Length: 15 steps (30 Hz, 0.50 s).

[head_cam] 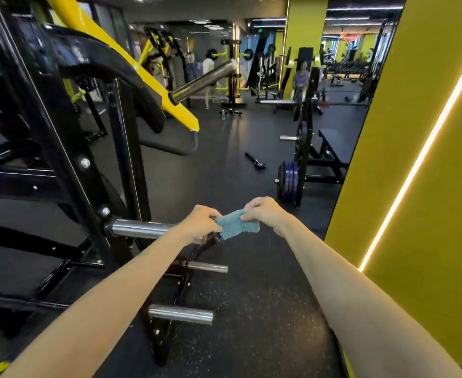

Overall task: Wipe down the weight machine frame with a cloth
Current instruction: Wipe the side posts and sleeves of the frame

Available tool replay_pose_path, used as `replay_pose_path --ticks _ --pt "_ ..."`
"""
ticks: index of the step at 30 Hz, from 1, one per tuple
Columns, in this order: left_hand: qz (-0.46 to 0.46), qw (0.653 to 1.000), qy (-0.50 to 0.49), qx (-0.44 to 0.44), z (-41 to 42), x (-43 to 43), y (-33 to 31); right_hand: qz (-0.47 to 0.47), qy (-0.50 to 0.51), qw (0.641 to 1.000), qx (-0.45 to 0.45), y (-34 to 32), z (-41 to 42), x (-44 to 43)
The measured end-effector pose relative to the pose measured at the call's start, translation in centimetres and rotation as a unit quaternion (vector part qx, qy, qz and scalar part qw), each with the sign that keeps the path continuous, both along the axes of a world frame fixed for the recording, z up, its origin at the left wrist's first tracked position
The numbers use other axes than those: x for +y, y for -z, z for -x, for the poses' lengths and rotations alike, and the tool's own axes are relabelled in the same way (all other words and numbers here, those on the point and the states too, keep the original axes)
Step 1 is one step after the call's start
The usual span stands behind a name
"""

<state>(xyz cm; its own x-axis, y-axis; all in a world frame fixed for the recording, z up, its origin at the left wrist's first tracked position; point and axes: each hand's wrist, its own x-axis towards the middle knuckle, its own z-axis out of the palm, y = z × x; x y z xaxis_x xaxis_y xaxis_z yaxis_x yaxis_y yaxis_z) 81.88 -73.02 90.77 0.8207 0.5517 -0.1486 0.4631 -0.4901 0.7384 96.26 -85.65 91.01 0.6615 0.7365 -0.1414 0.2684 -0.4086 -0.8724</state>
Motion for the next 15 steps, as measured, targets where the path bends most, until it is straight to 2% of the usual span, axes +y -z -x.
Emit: replay_pose_path --ticks 2,3,4,5,7,8,11,15 --pt "0.085 0.995 -0.037 -0.029 0.3 0.8 -1.7 -0.063 -0.018 0.993 0.096 -1.0 -0.9 1.4" --pt "0.156 0.983 -0.074 -0.069 0.8 1.2 -2.4 -0.092 -0.030 0.986 0.137 -1.5 -0.9 2.4" --pt "0.240 0.955 -0.116 -0.130 1.4 1.6 -2.9 -0.111 -0.047 0.978 0.170 -1.9 -0.5 3.5" --pt "0.324 0.912 -0.162 -0.195 2.1 2.2 -3.3 -0.118 -0.066 0.972 0.192 -2.5 0.1 4.9" --pt "0.415 0.828 -0.237 -0.293 3.4 3.3 -4.0 -0.124 -0.102 0.965 0.208 -3.3 1.6 8.0" --pt "0.423 0.807 -0.260 -0.319 4.0 3.9 -4.4 -0.130 -0.115 0.963 0.207 -3.8 2.5 9.6" --pt "0.380 0.792 -0.308 -0.365 5.5 5.0 -5.8 -0.149 -0.128 0.962 0.190 -5.4 5.0 13.4" --pt "0.236 0.755 -0.394 -0.468 6.8 7.4 -7.3 -0.122 -0.193 0.955 0.189 -6.7 6.5 16.3"
